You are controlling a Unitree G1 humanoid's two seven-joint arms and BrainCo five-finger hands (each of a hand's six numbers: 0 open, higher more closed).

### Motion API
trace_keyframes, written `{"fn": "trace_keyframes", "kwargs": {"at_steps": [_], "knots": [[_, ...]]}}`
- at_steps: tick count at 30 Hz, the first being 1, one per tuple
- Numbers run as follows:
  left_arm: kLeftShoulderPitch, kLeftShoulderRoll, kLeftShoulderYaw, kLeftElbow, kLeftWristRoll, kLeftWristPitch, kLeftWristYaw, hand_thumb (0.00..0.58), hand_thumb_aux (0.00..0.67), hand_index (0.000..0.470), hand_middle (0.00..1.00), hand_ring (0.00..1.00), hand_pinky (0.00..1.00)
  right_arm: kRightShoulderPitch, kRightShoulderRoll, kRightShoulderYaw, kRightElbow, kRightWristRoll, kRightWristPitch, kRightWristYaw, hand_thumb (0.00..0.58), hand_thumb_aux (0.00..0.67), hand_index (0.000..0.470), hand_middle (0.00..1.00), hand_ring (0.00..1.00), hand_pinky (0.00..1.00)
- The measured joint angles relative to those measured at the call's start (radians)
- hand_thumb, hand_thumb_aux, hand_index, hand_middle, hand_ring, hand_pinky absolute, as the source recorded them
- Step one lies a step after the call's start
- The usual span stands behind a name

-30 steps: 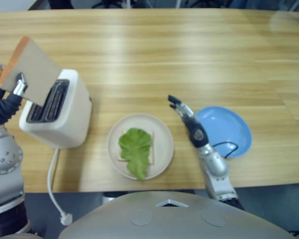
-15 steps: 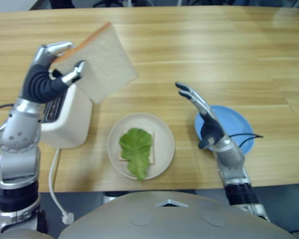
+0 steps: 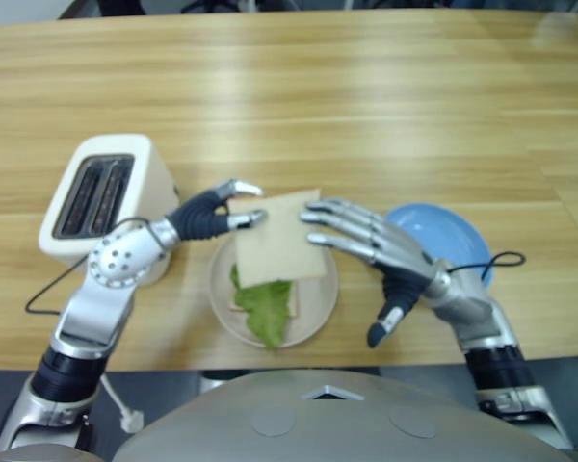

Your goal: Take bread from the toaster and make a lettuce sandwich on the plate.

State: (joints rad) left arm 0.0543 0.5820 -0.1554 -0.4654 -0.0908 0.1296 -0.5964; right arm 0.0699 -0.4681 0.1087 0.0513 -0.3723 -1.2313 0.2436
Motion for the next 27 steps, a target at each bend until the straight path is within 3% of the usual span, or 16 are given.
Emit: {"fn": "trace_keyframes", "kwargs": {"at_steps": [11, 27], "knots": [[-0.009, -0.048, -0.146, 0.320, 0.166, -0.100, -0.006, 0.580, 0.670, 0.460, 1.00, 1.00, 1.00, -0.041, -0.130, 0.255, 0.178, 0.111, 0.116, 0.180, 0.000, 0.000, 0.000, 0.00, 0.00, 0.00], [-0.049, -0.118, -0.168, 0.510, 0.274, -0.254, 0.087, 0.580, 0.670, 0.460, 1.00, 1.00, 1.00, -0.119, -0.066, 0.354, 0.292, 0.154, 0.147, 0.255, 0.000, 0.000, 0.000, 0.00, 0.00, 0.00]]}}
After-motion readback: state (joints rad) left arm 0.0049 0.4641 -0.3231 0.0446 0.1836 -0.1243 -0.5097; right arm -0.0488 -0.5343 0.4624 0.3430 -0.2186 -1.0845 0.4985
